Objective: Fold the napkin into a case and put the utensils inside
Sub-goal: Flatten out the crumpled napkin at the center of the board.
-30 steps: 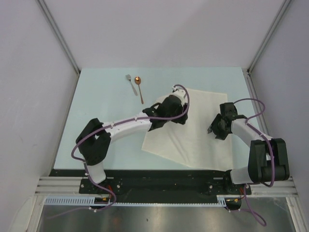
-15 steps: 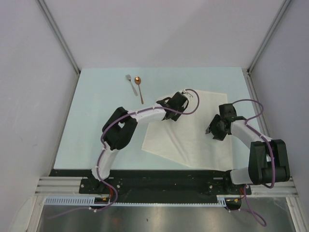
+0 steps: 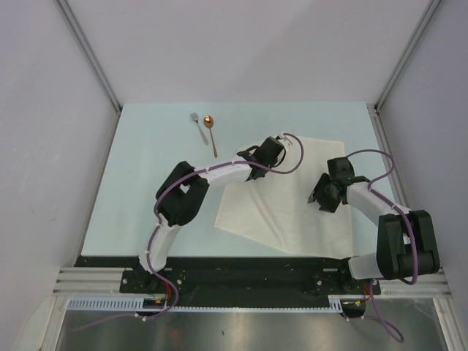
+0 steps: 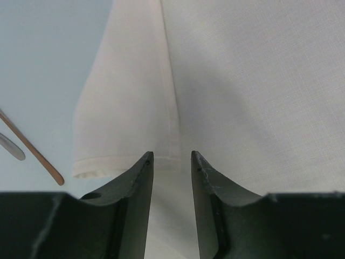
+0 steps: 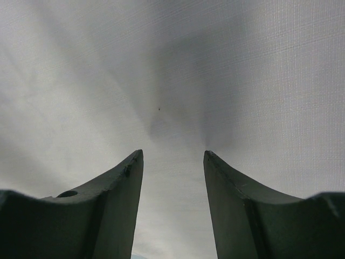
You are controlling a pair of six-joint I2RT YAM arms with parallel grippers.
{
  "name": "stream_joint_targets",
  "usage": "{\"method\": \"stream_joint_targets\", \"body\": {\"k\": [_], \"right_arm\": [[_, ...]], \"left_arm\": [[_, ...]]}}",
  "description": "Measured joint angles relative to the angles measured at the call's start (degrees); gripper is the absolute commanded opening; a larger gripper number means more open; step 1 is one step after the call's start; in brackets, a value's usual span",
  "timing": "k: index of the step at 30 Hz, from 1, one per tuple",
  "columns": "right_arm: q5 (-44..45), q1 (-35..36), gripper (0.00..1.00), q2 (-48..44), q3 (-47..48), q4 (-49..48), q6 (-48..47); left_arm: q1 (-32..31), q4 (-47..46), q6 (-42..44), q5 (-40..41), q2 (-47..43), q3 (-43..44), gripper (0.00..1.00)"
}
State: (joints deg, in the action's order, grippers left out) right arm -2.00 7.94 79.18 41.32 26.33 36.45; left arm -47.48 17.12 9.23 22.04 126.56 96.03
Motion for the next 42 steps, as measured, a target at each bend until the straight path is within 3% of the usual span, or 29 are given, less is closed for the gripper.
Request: {"method": "stream_joint_targets", "body": {"k": [10,16,24,30,42], "right_arm": [[-0.2,0.0,0.54,0.0,0.0,-0.1,0.0],[-0.3,0.0,0.54,0.6,0.0,-0.3,0.0],[-0.3,-0.4,0.54,0.7,-0.9,-0.5,0.8],[-0.2,-1.6,0.52,0.7,-1.4,-0.6,1.4],[-2.1,-4.6,0.48,0.8,-2.2,-1.0,4.7]], "left_arm": [[0.5,0.2,2.9,0.5,2.4,0.4,0.45],[1.5,0.2,2.9,0.2,2.8,0.4,0.33],[3.3,-0.3,3.6,-1.8,3.6,1.0,0.08],[3.8,-0.7,3.4,-3.4,3.8,1.5,0.0],[7.0,-11.9,2.9,0.3,1.2,3.3,0.0]]}}
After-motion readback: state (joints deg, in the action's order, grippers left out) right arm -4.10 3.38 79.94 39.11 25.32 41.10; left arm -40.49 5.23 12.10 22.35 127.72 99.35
